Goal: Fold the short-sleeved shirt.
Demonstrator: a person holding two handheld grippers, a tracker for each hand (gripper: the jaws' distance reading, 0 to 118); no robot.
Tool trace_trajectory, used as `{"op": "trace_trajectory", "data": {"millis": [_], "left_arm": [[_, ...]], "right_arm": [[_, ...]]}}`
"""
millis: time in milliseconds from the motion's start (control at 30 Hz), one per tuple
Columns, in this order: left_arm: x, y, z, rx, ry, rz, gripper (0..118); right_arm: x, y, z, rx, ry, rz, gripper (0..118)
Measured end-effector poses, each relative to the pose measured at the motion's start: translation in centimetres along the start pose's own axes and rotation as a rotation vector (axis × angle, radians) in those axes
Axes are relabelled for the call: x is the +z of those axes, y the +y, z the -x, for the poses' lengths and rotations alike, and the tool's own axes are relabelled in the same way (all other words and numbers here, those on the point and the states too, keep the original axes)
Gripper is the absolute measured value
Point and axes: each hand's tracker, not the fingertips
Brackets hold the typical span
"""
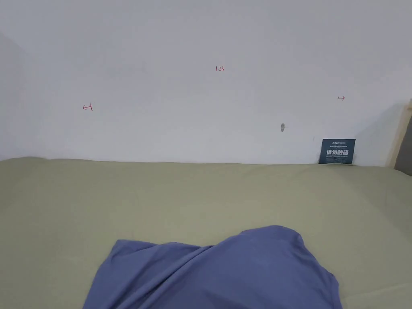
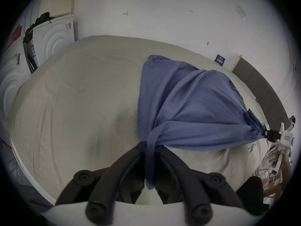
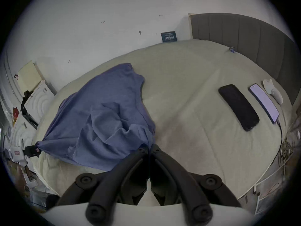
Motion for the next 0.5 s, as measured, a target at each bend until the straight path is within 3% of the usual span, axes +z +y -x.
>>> {"op": "trace_trajectory", "data": {"millis": [100,133,167,200,233,267,300,433,500], "left_arm": [[-0.4,-0.5,-0.2,-0.007,-0.001,0.009,11],[-0.4,-0.7,-0.4,-0.019,0.013,0.018,22],[-0.5,-0.8,-0.5,-0.020,0.040,0.034,46],[-0.5,-0.9,-0.5,-0.010,0.067,0.056,78],[-0.2,-1.0,-0.4,0.009,0.078,0.065,107],[0.5,-1.2,-0.6,0.028,0.066,0.049,111],[1.1,-1.2,-0.7,0.054,0.045,0.022,108],[3.4,-0.4,-2.1,0.089,0.046,-0.012,106],[4.1,-0.1,-3.0,0.086,0.048,-0.019,106]], "right_arm": [[0.0,-0.1,0.0,-0.004,-0.003,0.006,2],[-0.1,-0.1,0.0,-0.008,0.000,0.018,5],[-0.1,0.1,0.0,-0.011,-0.016,0.053,17],[-0.1,0.2,0.0,-0.008,-0.052,0.090,38],[-0.1,0.0,0.0,-0.001,-0.073,0.134,70],[0.0,-0.1,0.0,-0.003,-0.069,0.174,87],[0.4,-0.2,0.0,-0.009,-0.069,0.152,92],[1.7,-0.3,0.9,-0.018,-0.044,0.113,90],[2.0,0.0,2.0,0.020,-0.034,0.104,90]]}}
